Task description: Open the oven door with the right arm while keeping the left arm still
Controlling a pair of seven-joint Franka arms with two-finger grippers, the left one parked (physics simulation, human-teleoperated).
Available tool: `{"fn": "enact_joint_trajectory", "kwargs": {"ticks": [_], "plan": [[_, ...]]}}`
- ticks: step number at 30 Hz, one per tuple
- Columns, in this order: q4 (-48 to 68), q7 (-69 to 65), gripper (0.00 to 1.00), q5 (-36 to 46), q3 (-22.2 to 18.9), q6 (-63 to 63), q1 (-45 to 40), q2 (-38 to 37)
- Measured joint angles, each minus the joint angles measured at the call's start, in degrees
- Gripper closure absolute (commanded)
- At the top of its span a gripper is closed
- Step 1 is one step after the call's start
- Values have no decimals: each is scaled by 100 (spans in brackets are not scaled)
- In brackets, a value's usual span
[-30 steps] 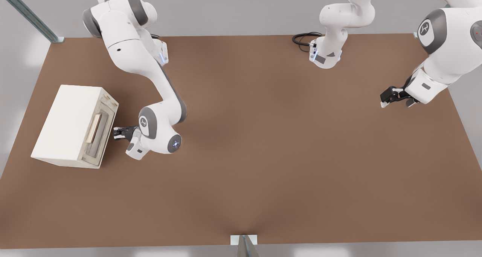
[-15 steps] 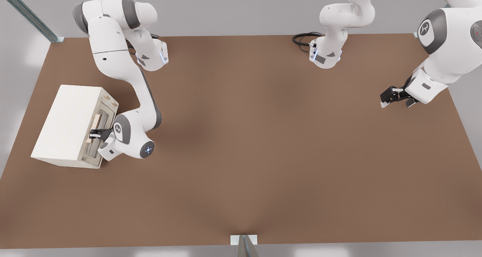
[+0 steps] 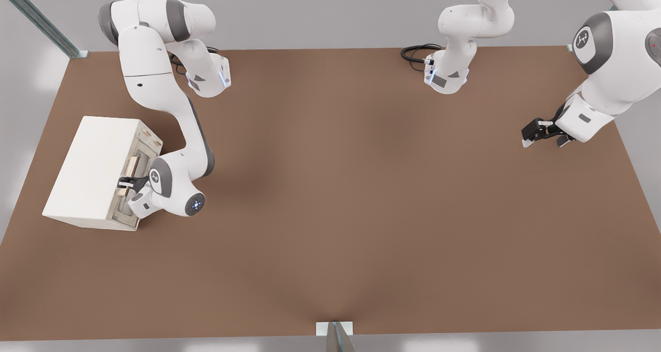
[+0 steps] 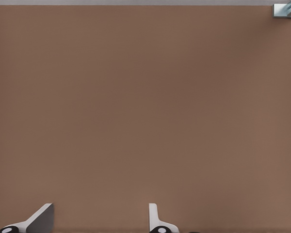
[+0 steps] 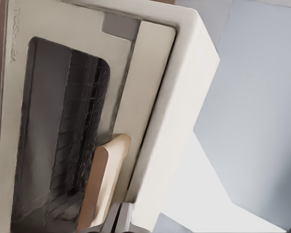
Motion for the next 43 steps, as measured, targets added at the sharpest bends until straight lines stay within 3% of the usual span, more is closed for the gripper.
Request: {"fn": "enact_joint_trajectory", "kwargs": {"ticks": [12, 16, 17, 18, 19, 22, 28, 43], "plan": [[-14, 289, 100, 80, 43, 32, 147, 52], [428, 358, 99, 693, 355, 46, 526, 50], [782, 370, 77, 968, 513, 43, 570, 56], [1397, 320, 32, 1480, 601, 27, 512, 50], [2158, 209, 0, 2122, 660, -56, 191, 42], [3062, -321, 0, 3315, 837, -524, -817, -974], [3538, -1421, 0, 4591, 811, -805, -1615, -1203], [3541, -2924, 0, 5004, 956, -849, -1806, -1352]]}}
